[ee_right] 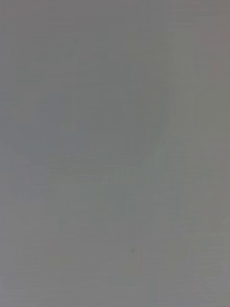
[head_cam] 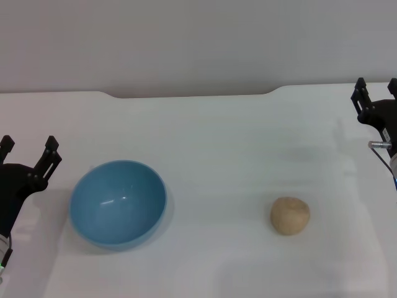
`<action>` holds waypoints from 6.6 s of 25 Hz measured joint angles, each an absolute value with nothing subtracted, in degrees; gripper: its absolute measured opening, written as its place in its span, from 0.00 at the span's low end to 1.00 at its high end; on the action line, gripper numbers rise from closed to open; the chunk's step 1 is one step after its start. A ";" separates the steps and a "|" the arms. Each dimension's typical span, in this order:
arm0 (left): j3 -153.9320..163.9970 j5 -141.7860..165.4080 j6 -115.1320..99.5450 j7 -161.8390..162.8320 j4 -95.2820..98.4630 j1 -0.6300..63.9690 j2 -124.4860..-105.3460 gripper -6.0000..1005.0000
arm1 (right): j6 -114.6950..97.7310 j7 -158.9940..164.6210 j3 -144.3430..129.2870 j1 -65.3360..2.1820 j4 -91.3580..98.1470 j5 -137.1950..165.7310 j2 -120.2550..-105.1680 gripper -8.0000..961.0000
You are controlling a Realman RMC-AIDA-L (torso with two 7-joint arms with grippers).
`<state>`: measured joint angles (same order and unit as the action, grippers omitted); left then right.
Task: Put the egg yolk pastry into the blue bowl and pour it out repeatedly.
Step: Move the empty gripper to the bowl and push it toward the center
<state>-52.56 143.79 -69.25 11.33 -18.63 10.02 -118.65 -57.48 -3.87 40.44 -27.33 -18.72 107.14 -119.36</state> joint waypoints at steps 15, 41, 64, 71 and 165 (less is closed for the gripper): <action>-52.56 144.00 -69.26 11.64 -18.81 10.02 -118.65 0.85 | -57.48 -3.87 40.44 -27.61 -18.45 107.14 -119.31 0.63; -52.47 143.84 -69.25 12.01 -19.27 10.02 -118.56 0.85 | -57.48 -3.87 40.25 -27.49 -18.67 107.14 -119.26 0.63; -52.94 156.78 -52.51 40.43 -20.81 24.82 -106.91 0.84 | -57.45 -3.87 40.06 -27.07 -18.68 107.55 -119.44 0.63; -52.57 163.21 -43.81 48.83 -20.84 29.38 -103.80 0.84 | -57.39 -3.87 40.08 -27.27 -18.53 107.57 -119.41 0.63; 54.68 146.57 -97.35 133.56 77.31 28.95 -117.87 0.81 | -54.48 -3.87 40.79 -27.06 -18.19 107.14 -119.27 0.63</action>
